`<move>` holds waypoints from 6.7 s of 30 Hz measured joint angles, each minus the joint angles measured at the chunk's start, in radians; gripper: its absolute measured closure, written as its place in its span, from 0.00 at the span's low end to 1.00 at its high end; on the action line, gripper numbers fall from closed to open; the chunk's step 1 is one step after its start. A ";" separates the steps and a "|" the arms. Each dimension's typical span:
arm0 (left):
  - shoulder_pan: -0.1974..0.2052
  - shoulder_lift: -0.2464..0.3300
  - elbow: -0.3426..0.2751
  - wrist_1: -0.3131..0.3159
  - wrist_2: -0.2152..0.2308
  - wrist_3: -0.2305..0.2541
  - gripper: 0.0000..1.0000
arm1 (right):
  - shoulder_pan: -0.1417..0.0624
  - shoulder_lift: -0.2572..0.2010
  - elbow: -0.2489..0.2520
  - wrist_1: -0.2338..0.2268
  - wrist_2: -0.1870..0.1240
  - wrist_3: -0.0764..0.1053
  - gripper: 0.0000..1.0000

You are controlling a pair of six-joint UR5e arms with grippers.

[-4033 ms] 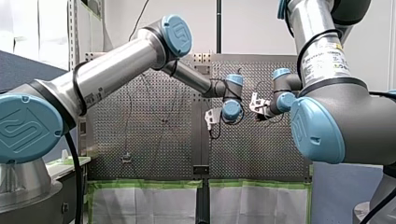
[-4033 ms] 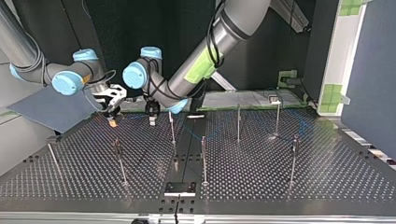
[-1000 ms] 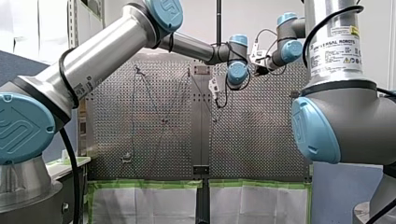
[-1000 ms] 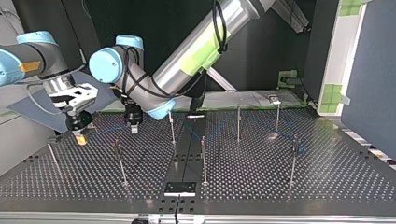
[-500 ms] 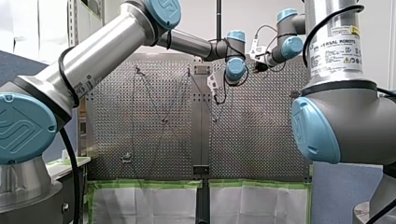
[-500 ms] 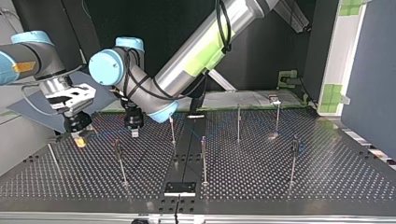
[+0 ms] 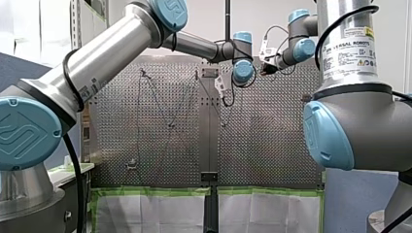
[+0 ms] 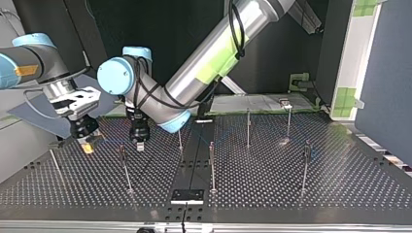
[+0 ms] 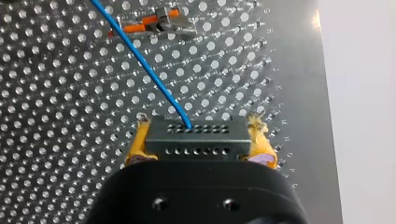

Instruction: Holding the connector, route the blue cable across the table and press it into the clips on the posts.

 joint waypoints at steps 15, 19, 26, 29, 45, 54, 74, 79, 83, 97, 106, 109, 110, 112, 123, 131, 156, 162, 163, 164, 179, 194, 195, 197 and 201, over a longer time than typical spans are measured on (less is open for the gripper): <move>0.046 -0.001 -0.001 0.059 0.063 0.025 0.99 | -0.012 0.037 -0.049 -0.016 -0.021 0.027 1.00; 0.057 -0.001 -0.001 0.062 0.073 0.027 0.99 | -0.008 0.034 -0.042 -0.016 -0.015 0.025 1.00; 0.066 -0.002 -0.003 0.060 0.105 0.027 0.99 | -0.005 0.031 -0.033 -0.015 -0.011 0.022 1.00; 0.068 -0.001 -0.008 0.061 0.114 0.027 0.99 | -0.005 0.031 -0.033 -0.015 -0.011 0.022 1.00; 0.075 0.000 -0.052 0.032 0.128 0.019 0.40 | -0.005 0.032 -0.033 -0.015 -0.011 0.022 1.00; 0.059 0.016 -0.053 -0.018 0.133 0.011 0.00 | -0.005 0.032 -0.033 -0.015 -0.011 0.022 1.00; -0.016 0.136 -0.161 -0.079 0.179 0.000 0.00 | -0.005 0.032 -0.033 -0.015 -0.011 0.022 1.00; -0.005 0.184 -0.209 -0.032 0.149 -0.001 0.00 | -0.005 0.032 -0.033 -0.015 -0.011 0.022 1.00; -0.002 0.216 -0.242 0.001 0.120 0.002 0.00 | -0.005 0.032 -0.033 -0.015 -0.011 0.022 1.00; 0.013 0.329 -0.355 0.114 0.088 -0.050 0.00 | -0.005 0.031 -0.033 -0.015 -0.011 0.022 1.00; 0.029 0.392 -0.431 0.189 0.066 -0.079 0.00 | -0.005 0.032 -0.033 -0.015 -0.011 0.022 1.00; 0.029 0.378 -0.458 0.217 0.042 -0.086 0.00 | -0.005 0.032 -0.033 -0.015 -0.011 0.022 1.00; 0.028 0.372 -0.467 0.225 0.036 -0.087 0.00 | -0.005 0.032 -0.033 -0.015 -0.011 0.022 1.00; 0.025 0.354 -0.486 0.245 0.024 -0.088 0.00 | -0.005 0.032 -0.033 -0.015 -0.011 0.022 1.00; 0.019 0.309 -0.595 0.353 0.005 -0.076 0.00 | -0.005 0.032 -0.033 -0.015 -0.011 0.022 1.00; 0.018 0.309 -0.667 0.426 0.004 -0.051 0.00 | -0.005 0.032 -0.033 -0.015 -0.011 0.022 1.00; 0.024 0.308 -0.879 0.637 0.005 -0.048 0.00 | -0.005 0.032 -0.033 -0.015 -0.011 0.022 1.00; 0.024 0.308 -0.928 0.687 0.005 -0.048 0.00 | -0.005 0.032 -0.033 -0.015 -0.011 0.022 1.00; 0.024 0.308 -0.934 0.693 0.005 -0.048 0.00 | -0.005 0.032 -0.033 -0.015 -0.011 0.022 1.00; 0.024 0.308 -0.941 0.700 0.005 -0.048 0.00 | -0.005 0.032 -0.033 -0.015 -0.011 0.022 1.00; 0.024 0.309 -1.072 0.831 0.005 -0.048 0.00 | -0.005 0.032 -0.033 -0.015 -0.011 0.022 1.00; 0.024 0.308 -1.218 0.976 0.005 -0.048 0.00 | -0.005 0.032 -0.033 -0.015 -0.011 0.022 1.00; 0.024 0.308 -1.229 0.987 0.005 -0.048 0.00 | -0.005 0.032 -0.033 -0.015 -0.011 0.022 1.00; 0.024 0.308 -1.245 1.004 0.005 -0.048 0.00 | -0.005 0.032 -0.033 -0.015 -0.011 0.022 1.00; 0.024 0.308 -1.282 1.041 0.005 -0.048 0.00 | -0.005 0.032 -0.033 -0.015 -0.011 0.022 1.00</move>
